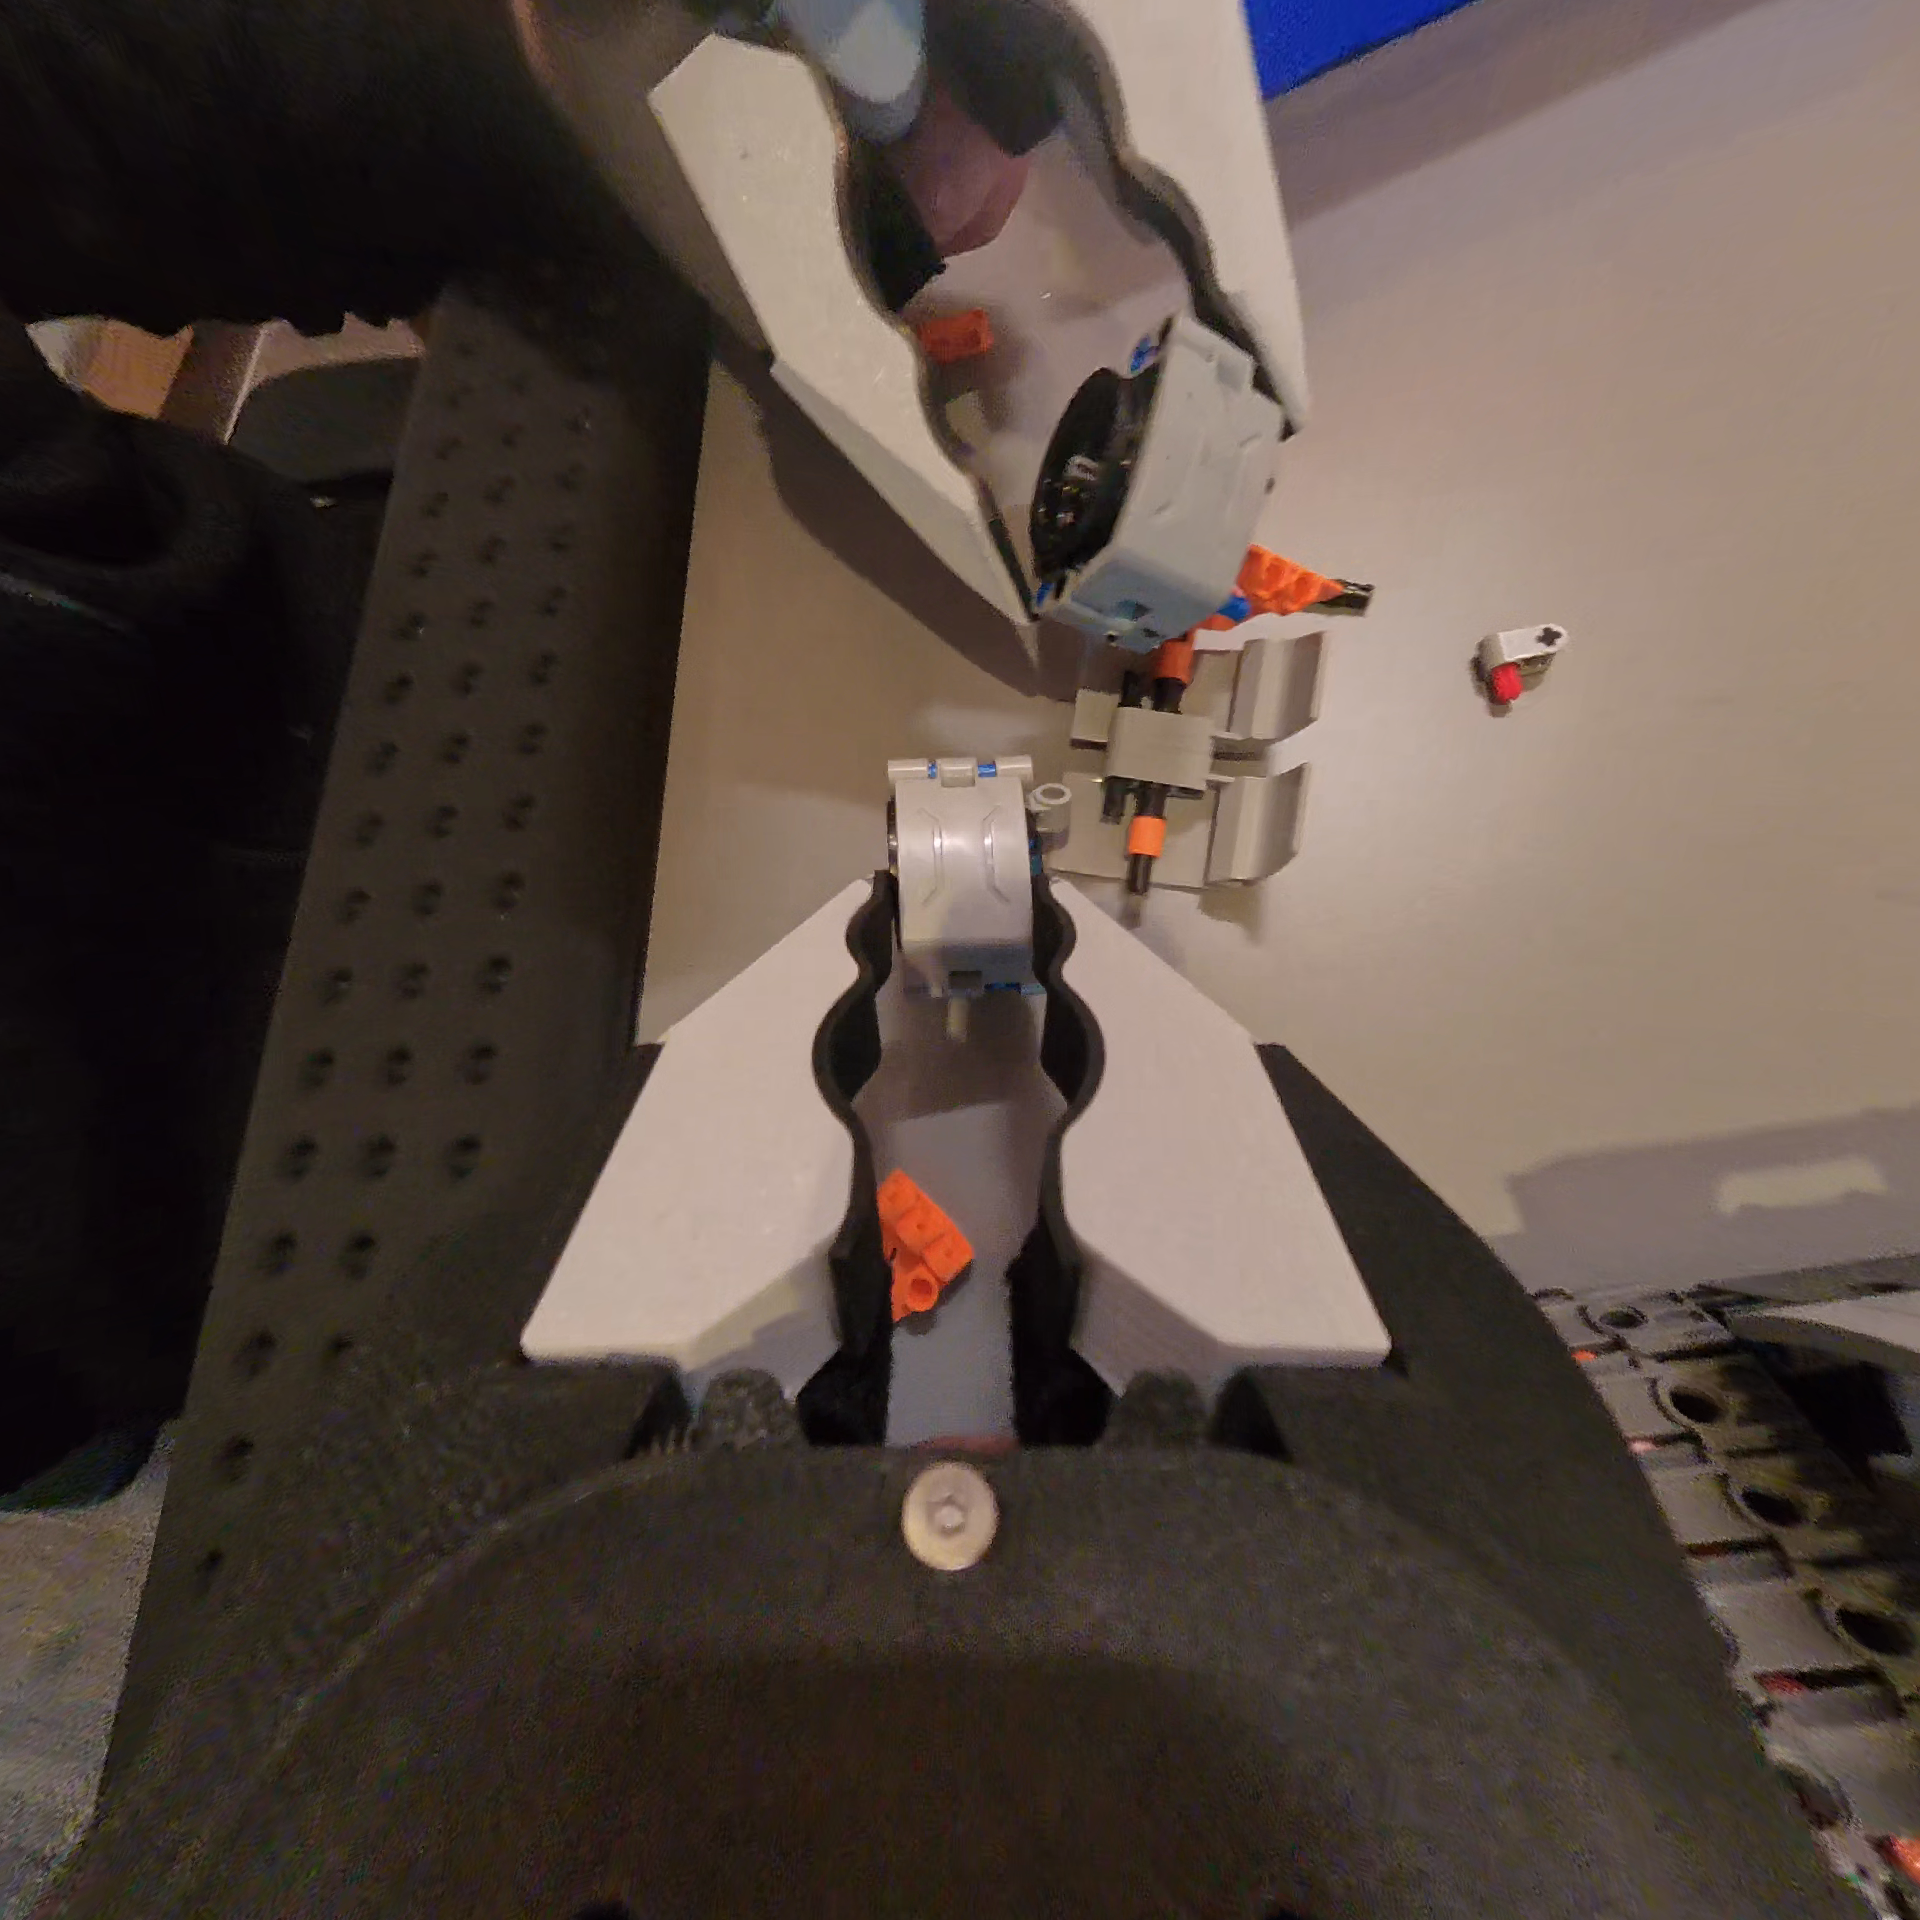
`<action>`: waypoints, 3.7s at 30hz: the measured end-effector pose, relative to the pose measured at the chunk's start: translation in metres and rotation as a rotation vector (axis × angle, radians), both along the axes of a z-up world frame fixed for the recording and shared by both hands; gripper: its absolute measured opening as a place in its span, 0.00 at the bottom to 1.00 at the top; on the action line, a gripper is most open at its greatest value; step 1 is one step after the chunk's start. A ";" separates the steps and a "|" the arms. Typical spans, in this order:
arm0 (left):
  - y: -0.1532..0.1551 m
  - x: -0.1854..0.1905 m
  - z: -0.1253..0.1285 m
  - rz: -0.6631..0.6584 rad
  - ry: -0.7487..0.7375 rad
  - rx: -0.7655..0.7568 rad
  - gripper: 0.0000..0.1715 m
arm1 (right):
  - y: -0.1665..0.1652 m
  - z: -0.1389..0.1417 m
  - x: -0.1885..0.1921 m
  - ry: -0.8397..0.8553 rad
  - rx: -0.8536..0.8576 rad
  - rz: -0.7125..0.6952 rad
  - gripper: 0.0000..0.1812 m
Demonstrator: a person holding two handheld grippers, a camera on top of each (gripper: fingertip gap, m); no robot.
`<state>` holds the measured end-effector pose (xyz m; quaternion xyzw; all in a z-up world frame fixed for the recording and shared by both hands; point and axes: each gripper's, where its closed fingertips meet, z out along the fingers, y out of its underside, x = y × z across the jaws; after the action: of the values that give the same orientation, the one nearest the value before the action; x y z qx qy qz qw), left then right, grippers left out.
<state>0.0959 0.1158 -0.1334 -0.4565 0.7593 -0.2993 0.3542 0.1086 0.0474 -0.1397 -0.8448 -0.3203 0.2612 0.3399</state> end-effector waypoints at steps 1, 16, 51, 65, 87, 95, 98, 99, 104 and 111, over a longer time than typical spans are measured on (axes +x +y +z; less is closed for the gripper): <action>0.000 -0.001 -0.001 0.003 0.007 0.000 0.29 | 0.002 0.001 0.001 0.015 -0.004 -0.013 0.13; -0.010 -0.020 -0.015 -0.108 0.064 0.066 0.36 | 0.016 0.000 0.008 0.117 -0.056 -0.123 0.13; -0.027 -0.016 -0.013 0.001 0.489 -0.620 0.20 | 0.005 -0.013 0.001 -0.179 0.041 -0.024 0.13; -0.011 -0.021 -0.014 -0.089 0.167 -0.081 0.36 | 0.006 -0.014 0.005 -0.149 0.027 -0.042 0.13; -0.009 -0.002 -0.026 -0.378 -0.028 0.937 0.24 | -0.003 -0.025 0.014 -0.212 -0.014 -0.015 0.13; -0.009 -0.004 -0.026 -0.329 0.000 0.842 0.23 | -0.007 -0.030 0.018 -0.303 -0.006 0.000 0.12; -0.009 -0.005 -0.026 -0.310 0.014 0.794 0.23 | -0.007 -0.028 0.019 -0.323 0.011 0.000 0.12; -0.010 -0.006 -0.026 -0.307 0.020 0.768 0.23 | -0.007 -0.028 0.017 -0.322 0.016 0.007 0.12; -0.017 -0.008 -0.020 -0.291 0.073 0.577 0.23 | -0.007 -0.028 0.013 -0.322 0.022 0.018 0.12; -0.022 -0.011 -0.016 -0.274 0.138 0.347 0.23 | -0.009 -0.019 0.010 -0.262 0.023 0.023 0.12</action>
<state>0.0849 0.0933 -0.1494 -0.3009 0.8766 -0.1776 0.3308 0.1188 0.0384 -0.1590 -0.8641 -0.3744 0.1488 0.3017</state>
